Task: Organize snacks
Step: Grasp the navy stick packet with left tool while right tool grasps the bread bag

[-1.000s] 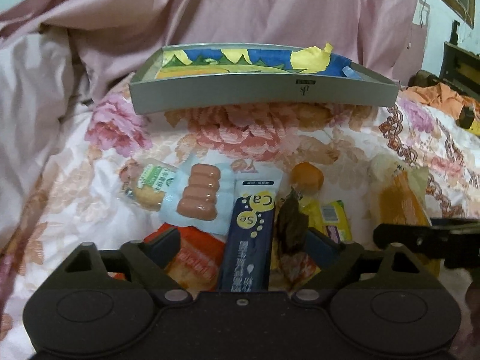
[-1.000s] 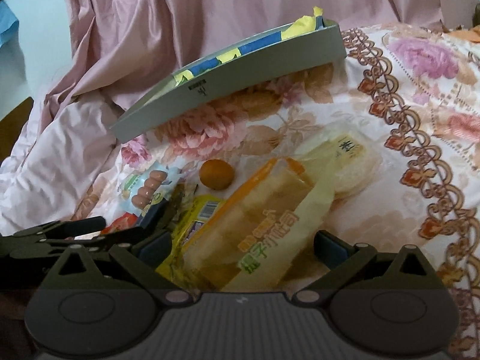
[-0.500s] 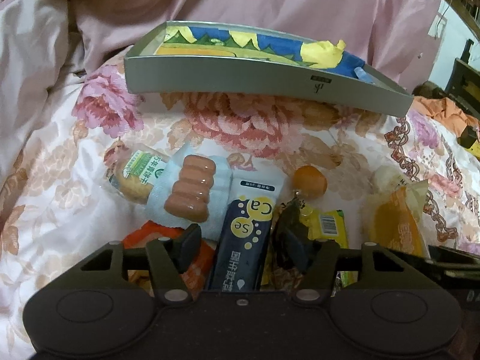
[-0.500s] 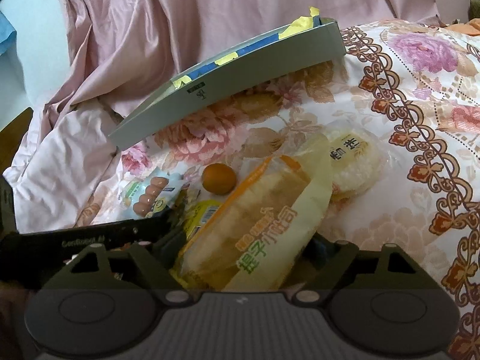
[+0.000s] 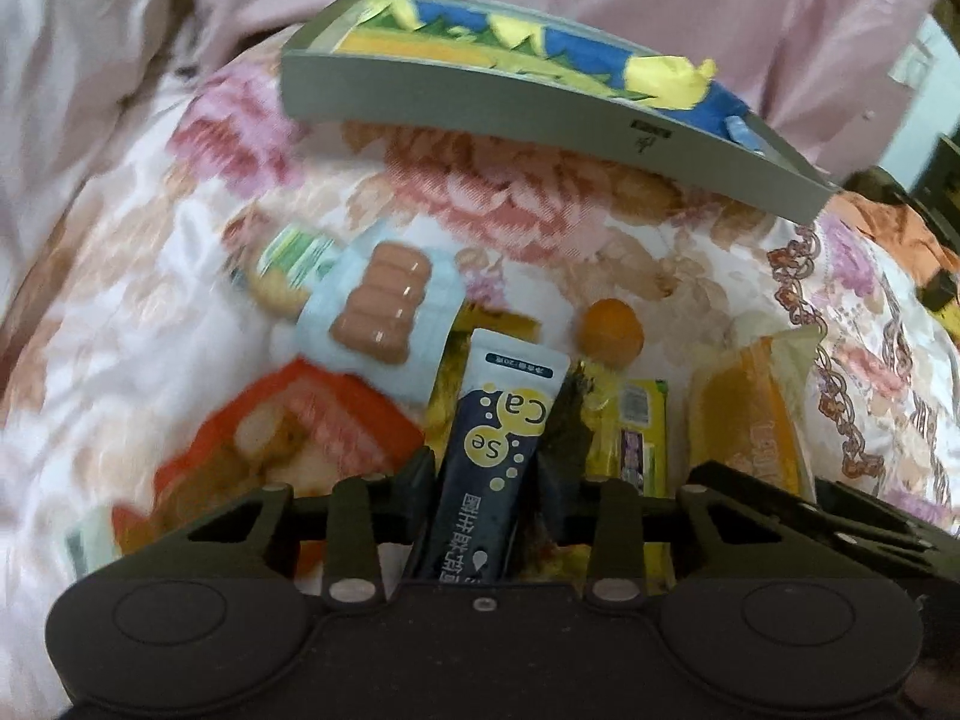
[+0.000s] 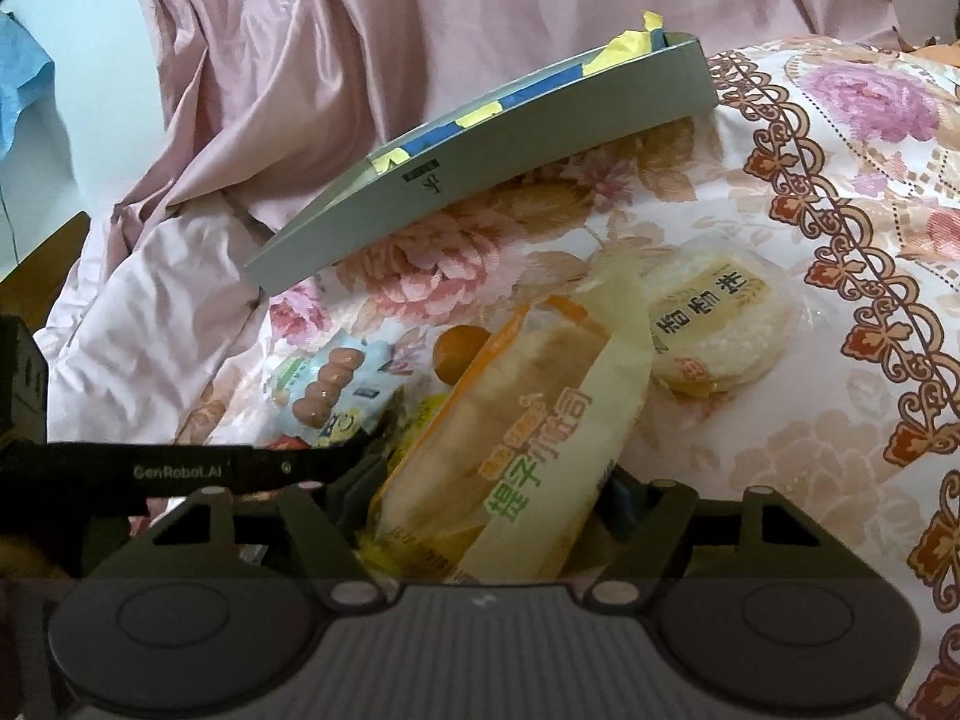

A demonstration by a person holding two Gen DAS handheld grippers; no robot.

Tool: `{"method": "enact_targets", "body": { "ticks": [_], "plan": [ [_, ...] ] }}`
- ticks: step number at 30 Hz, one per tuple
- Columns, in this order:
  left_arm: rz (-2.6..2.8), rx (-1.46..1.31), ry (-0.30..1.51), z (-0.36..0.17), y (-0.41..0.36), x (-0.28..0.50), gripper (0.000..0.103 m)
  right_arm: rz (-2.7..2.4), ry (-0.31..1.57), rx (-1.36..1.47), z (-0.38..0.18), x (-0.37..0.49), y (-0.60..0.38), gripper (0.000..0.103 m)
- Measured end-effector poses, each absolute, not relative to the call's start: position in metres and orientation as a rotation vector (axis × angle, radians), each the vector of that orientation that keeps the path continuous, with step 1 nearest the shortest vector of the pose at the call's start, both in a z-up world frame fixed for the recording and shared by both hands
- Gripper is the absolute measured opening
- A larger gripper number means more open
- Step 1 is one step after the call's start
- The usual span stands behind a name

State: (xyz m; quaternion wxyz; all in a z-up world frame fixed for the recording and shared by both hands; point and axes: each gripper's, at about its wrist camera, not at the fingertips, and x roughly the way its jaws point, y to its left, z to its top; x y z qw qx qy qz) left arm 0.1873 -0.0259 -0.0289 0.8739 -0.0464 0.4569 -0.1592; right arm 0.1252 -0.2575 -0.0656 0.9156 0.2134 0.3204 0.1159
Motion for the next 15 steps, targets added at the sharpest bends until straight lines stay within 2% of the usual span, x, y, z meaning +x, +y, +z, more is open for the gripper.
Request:
{"method": "enact_targets", "body": {
  "ticks": [3, 5, 8, 12, 15],
  "plan": [
    [-0.322, -0.115, 0.98, -0.03, -0.023, 0.182, 0.042, 0.265, 0.661, 0.427, -0.062, 0.124, -0.256, 0.071],
    [-0.315, -0.12, 1.004, -0.033, -0.019, 0.181, 0.051, 0.288, 0.671, 0.417, -0.061, 0.125, -0.254, 0.07],
    [-0.331, -0.108, 1.018, -0.033, -0.013, 0.176, 0.059, 0.302, 0.68, 0.409, -0.061, 0.127, -0.251, 0.076],
    [-0.361, -0.05, 1.012, -0.035, -0.012, 0.169, 0.06, 0.326, 0.688, 0.439, -0.065, 0.131, -0.251, 0.085],
    [-0.359, -0.036, 1.008, -0.036, -0.014, 0.169, 0.059, 0.324, 0.708, 0.45, -0.069, 0.134, -0.251, 0.086]
  ]
}}
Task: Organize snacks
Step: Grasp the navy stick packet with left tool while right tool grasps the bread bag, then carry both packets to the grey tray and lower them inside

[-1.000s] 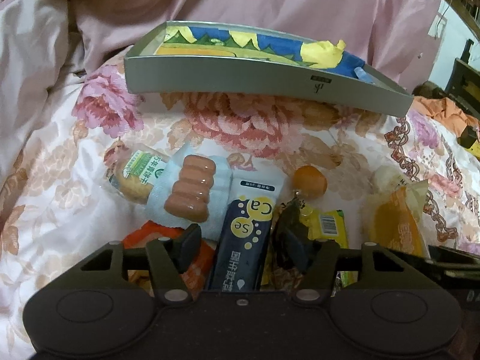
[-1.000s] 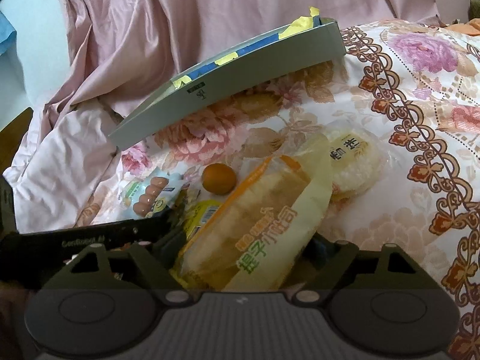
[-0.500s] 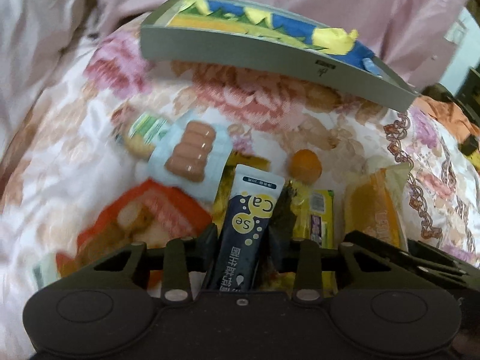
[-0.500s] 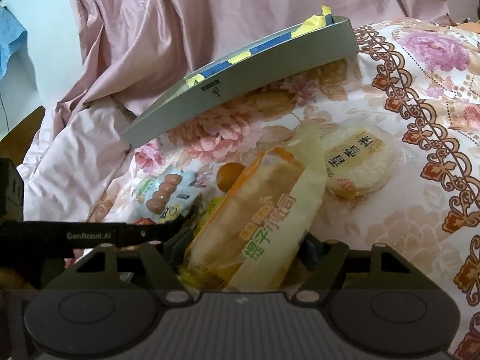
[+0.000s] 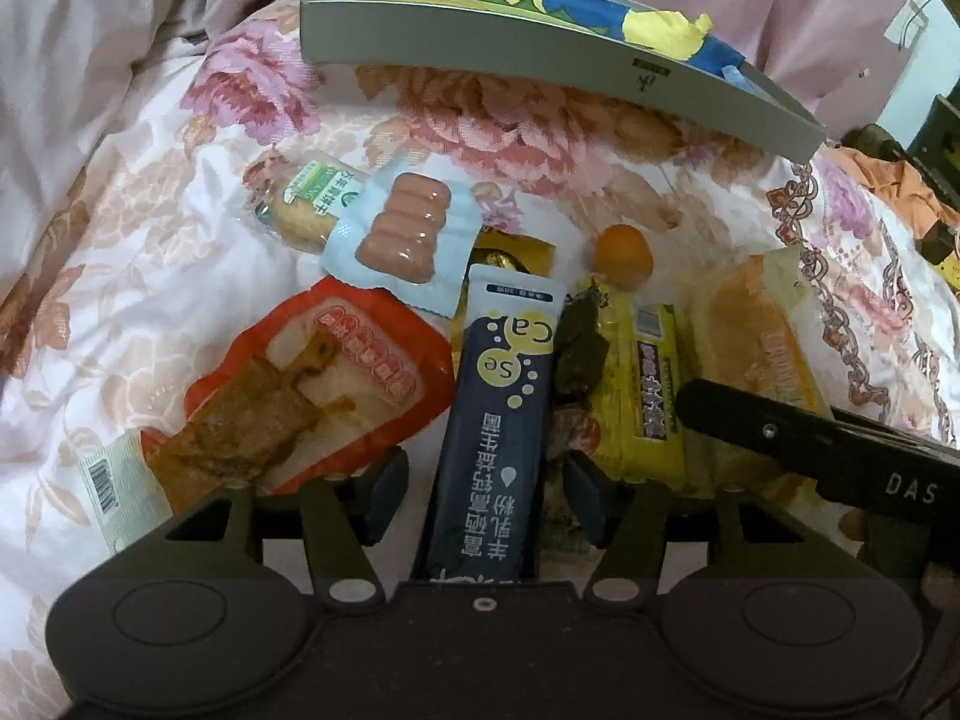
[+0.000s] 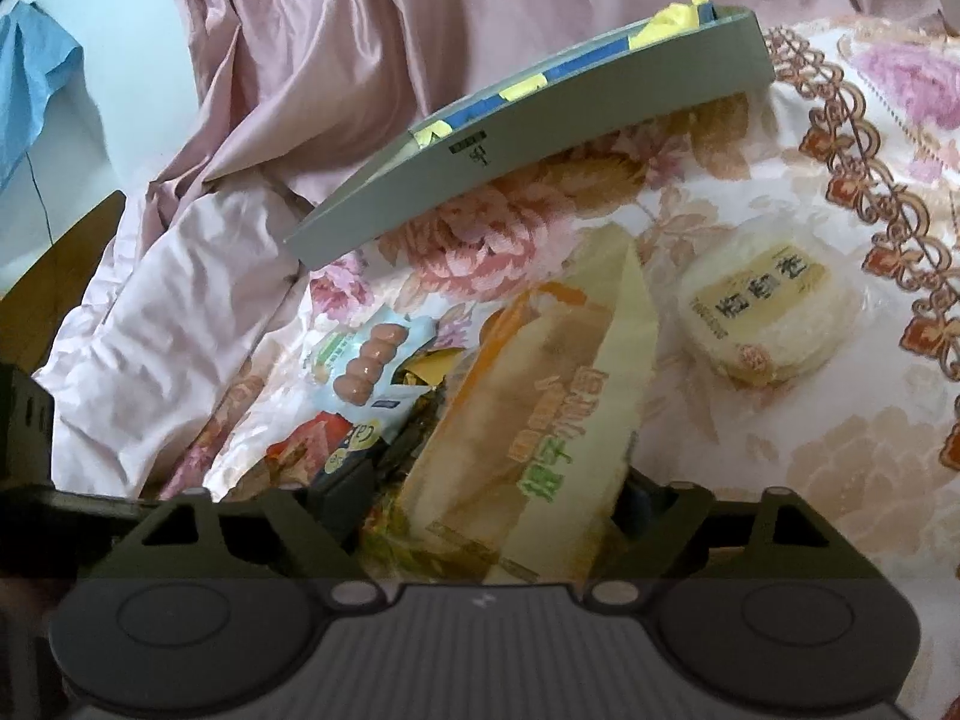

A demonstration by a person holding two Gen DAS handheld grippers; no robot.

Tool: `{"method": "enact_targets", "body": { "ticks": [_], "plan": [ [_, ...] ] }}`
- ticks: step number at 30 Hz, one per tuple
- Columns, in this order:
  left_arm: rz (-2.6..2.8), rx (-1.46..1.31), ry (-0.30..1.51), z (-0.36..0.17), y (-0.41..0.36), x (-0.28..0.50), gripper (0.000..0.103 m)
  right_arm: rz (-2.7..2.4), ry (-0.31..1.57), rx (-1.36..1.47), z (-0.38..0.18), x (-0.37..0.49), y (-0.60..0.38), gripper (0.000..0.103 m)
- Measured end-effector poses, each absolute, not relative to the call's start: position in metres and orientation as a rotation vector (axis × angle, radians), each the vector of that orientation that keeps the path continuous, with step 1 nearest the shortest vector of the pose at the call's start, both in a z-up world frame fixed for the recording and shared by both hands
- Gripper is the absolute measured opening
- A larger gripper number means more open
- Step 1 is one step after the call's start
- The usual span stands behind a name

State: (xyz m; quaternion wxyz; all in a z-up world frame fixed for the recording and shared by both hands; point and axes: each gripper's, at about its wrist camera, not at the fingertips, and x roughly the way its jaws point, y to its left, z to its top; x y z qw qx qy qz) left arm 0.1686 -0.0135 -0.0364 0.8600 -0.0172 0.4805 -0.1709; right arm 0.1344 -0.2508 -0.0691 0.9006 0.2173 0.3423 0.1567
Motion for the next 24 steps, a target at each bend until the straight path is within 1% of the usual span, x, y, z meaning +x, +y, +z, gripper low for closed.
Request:
{"method": "enact_targets", "body": {
  "ticks": [1, 2, 3, 4, 5, 9, 12, 24],
  "plan": [
    [-0.356, -0.032, 1.007, -0.037, -0.014, 0.169, 0.057, 0.32, 0.713, 0.449, -0.07, 0.135, -0.251, 0.086],
    [-0.348, -0.027, 1.002, -0.037, -0.015, 0.169, 0.049, 0.318, 0.713, 0.45, -0.071, 0.135, -0.251, 0.085],
    [-0.348, -0.024, 1.002, -0.036, -0.016, 0.169, 0.045, 0.312, 0.714, 0.446, -0.071, 0.135, -0.251, 0.083],
    [-0.352, -0.029, 1.005, -0.036, -0.017, 0.169, 0.039, 0.301, 0.715, 0.437, -0.071, 0.135, -0.251, 0.08],
    [-0.347, -0.032, 1.006, -0.035, -0.017, 0.169, 0.038, 0.29, 0.715, 0.429, -0.071, 0.134, -0.251, 0.074],
    [-0.312, -0.043, 1.01, -0.032, -0.018, 0.166, 0.035, 0.274, 0.708, 0.443, -0.072, 0.132, -0.253, 0.067],
    [-0.274, -0.068, 1.005, -0.028, -0.016, 0.163, 0.033, 0.27, 0.701, 0.435, -0.071, 0.13, -0.252, 0.064],
    [-0.243, -0.151, 0.9, -0.007, -0.02, 0.139, 0.032, 0.271, 0.61, 0.35, -0.056, 0.116, -0.243, 0.062]
  ]
}}
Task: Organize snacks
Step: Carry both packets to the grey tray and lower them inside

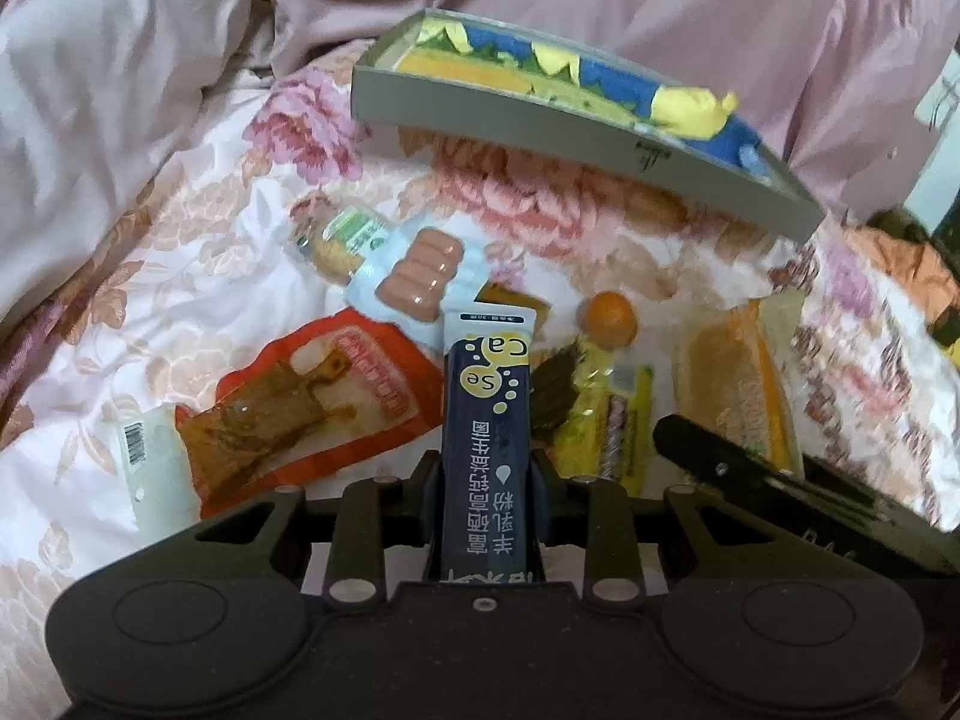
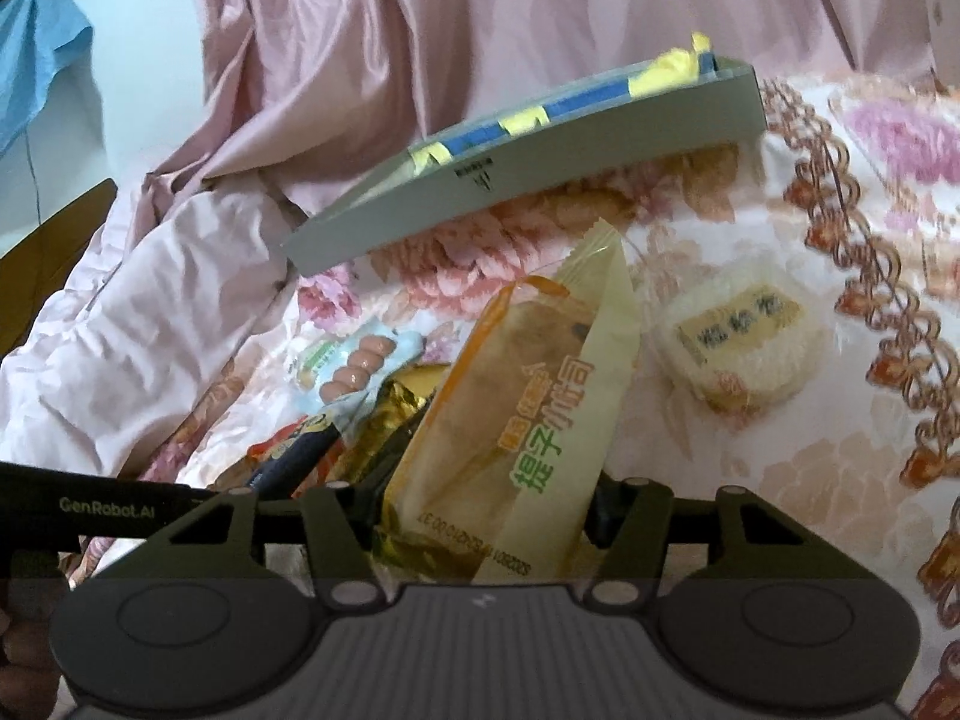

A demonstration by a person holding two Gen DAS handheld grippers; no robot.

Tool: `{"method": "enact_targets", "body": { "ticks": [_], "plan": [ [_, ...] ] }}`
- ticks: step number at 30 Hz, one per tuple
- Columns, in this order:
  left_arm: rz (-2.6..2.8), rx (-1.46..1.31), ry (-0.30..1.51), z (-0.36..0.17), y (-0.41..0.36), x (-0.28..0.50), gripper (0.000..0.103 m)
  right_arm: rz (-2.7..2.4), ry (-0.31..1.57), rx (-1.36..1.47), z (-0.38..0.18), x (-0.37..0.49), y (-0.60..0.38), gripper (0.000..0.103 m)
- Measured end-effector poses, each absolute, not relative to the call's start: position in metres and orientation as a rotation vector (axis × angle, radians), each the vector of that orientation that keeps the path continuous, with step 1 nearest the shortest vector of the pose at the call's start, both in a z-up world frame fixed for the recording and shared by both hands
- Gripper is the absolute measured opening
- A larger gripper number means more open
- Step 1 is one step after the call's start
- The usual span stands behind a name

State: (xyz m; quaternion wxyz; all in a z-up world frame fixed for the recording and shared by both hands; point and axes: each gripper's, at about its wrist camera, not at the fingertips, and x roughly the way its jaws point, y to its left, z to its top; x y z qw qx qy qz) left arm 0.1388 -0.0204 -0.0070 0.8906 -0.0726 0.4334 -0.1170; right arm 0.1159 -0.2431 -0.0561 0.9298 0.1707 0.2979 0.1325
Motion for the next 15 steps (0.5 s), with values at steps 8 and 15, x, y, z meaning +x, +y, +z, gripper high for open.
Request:
{"method": "enact_targets", "body": {
  "ticks": [8, 15],
  "plan": [
    [-0.248, -0.231, 0.765, 0.02, -0.03, 0.141, 0.032, 0.284, 0.494, 0.272, -0.031, 0.109, -0.243, 0.062],
    [-0.239, -0.273, 0.647, 0.053, -0.052, 0.175, 0.032, 0.261, 0.369, 0.216, 0.002, 0.125, -0.261, 0.062]
  ]
}}
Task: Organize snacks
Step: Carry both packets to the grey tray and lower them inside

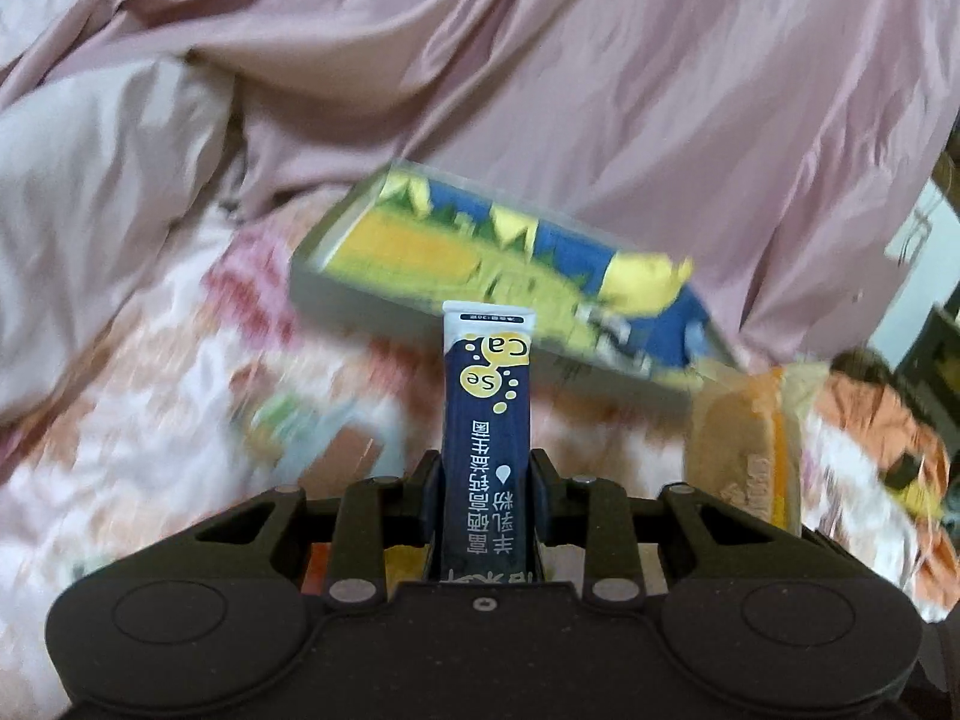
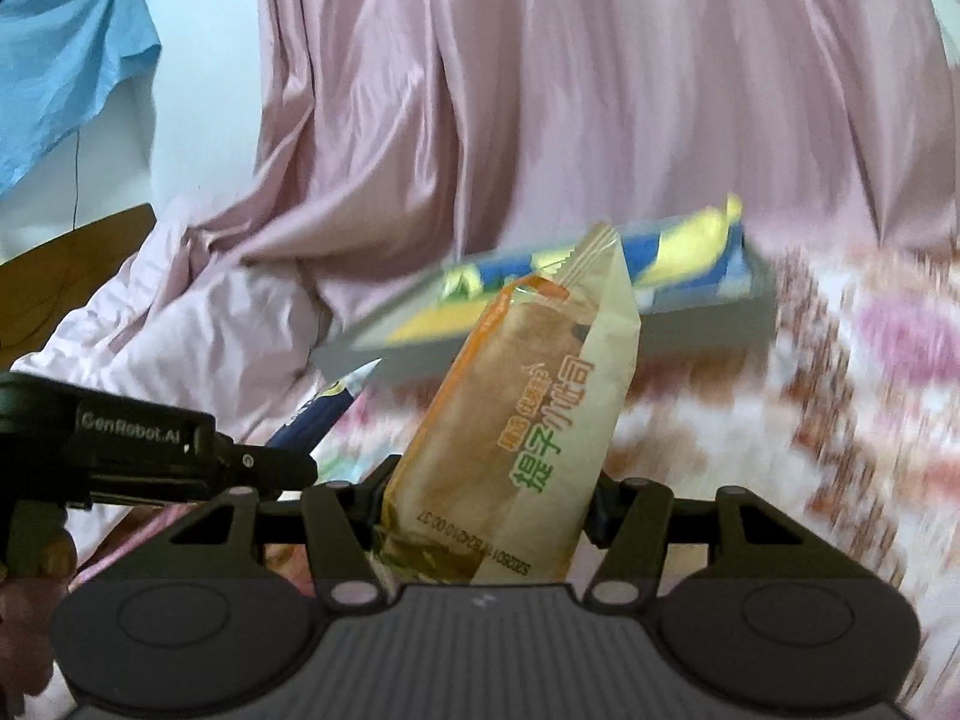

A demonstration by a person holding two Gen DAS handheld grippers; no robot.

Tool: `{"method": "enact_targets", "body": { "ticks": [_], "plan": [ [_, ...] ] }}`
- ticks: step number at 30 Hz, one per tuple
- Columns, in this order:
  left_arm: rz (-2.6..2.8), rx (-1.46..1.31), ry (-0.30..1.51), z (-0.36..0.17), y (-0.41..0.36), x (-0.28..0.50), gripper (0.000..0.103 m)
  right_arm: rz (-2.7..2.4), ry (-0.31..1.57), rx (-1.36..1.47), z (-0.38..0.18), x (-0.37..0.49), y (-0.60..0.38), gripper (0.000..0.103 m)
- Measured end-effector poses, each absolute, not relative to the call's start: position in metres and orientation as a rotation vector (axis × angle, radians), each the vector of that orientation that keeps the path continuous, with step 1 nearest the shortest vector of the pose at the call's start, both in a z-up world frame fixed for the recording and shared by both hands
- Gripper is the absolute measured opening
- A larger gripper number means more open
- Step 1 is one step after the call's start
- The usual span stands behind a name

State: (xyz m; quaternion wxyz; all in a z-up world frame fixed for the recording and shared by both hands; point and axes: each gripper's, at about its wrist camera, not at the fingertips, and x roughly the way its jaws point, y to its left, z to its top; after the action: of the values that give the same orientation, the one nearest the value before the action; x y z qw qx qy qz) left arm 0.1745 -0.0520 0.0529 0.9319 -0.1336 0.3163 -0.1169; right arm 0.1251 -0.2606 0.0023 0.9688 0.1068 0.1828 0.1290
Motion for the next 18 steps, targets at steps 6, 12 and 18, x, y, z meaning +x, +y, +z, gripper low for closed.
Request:
{"method": "enact_targets", "body": {
  "ticks": [6, 12, 18],
  "plan": [
    [-0.244, -0.285, 0.573, 0.078, -0.08, 0.217, 0.032, 0.216, 0.305, 0.226, 0.028, 0.167, -0.293, 0.062],
    [-0.249, -0.286, 0.546, 0.082, -0.111, 0.273, 0.032, 0.192, 0.269, 0.204, 0.038, 0.216, -0.319, 0.062],
    [-0.24, -0.33, 0.573, 0.068, -0.133, 0.328, 0.032, 0.153, 0.259, 0.189, 0.025, 0.257, -0.338, 0.063]
  ]
}}
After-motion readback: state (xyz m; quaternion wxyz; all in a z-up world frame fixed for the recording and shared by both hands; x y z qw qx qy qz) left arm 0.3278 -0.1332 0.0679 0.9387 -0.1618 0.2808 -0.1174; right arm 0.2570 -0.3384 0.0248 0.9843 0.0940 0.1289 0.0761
